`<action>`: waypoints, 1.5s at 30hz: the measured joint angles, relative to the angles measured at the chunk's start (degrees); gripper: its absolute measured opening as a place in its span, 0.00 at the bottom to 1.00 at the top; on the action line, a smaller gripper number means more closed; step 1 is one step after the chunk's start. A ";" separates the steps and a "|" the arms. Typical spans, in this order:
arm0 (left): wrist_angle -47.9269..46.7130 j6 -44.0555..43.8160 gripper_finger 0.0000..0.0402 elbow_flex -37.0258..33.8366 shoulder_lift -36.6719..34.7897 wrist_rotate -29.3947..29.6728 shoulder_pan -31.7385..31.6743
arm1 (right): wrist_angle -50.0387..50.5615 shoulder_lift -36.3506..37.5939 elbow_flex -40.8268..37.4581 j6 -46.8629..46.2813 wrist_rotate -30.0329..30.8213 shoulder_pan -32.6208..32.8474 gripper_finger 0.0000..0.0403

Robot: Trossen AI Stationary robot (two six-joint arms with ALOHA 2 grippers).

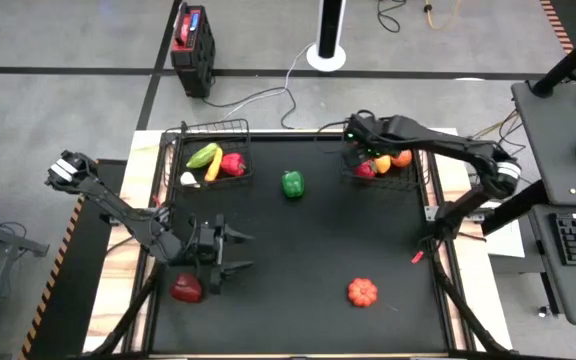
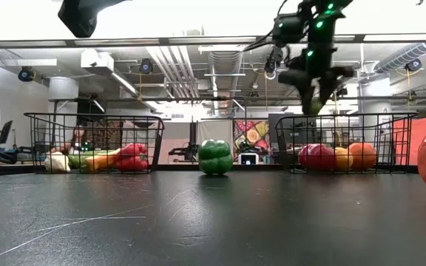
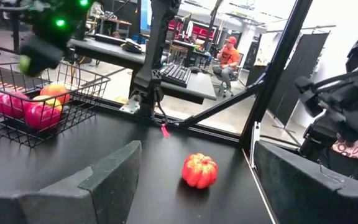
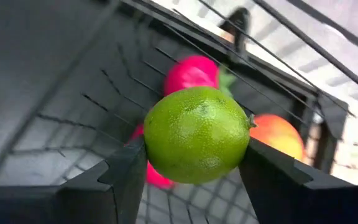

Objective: Sort produce into baskets
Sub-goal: Put the lime into the right wire basket, then put the apple into the right wire basket

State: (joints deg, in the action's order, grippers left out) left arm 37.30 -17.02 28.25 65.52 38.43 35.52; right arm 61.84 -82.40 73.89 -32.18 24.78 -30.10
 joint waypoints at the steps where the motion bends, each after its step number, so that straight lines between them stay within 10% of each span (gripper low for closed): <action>1: -0.04 0.00 0.73 0.00 0.00 0.01 0.00 | -1.38 -1.07 0.00 0.51 -0.03 -0.09 0.56; 24: -6.14 -7.40 0.73 1.18 0.02 -0.20 0.06 | -4.21 -1.47 0.52 2.68 -0.88 1.27 0.80; 31: -44.02 -20.53 0.73 15.59 1.02 -3.67 0.64 | -7.09 3.80 0.57 2.16 -0.79 8.78 0.79; 37: -85.81 -29.17 0.73 32.48 7.41 -21.61 2.00 | -11.33 5.21 0.63 3.23 -0.81 15.35 0.78; 45: -109.45 -25.61 0.73 44.02 17.65 -30.79 5.62 | -12.97 4.31 0.61 3.62 -0.80 19.10 0.80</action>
State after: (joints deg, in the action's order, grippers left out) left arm -72.16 -42.62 72.27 83.17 7.64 41.13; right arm 48.87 -78.08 74.50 -28.56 23.98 -11.00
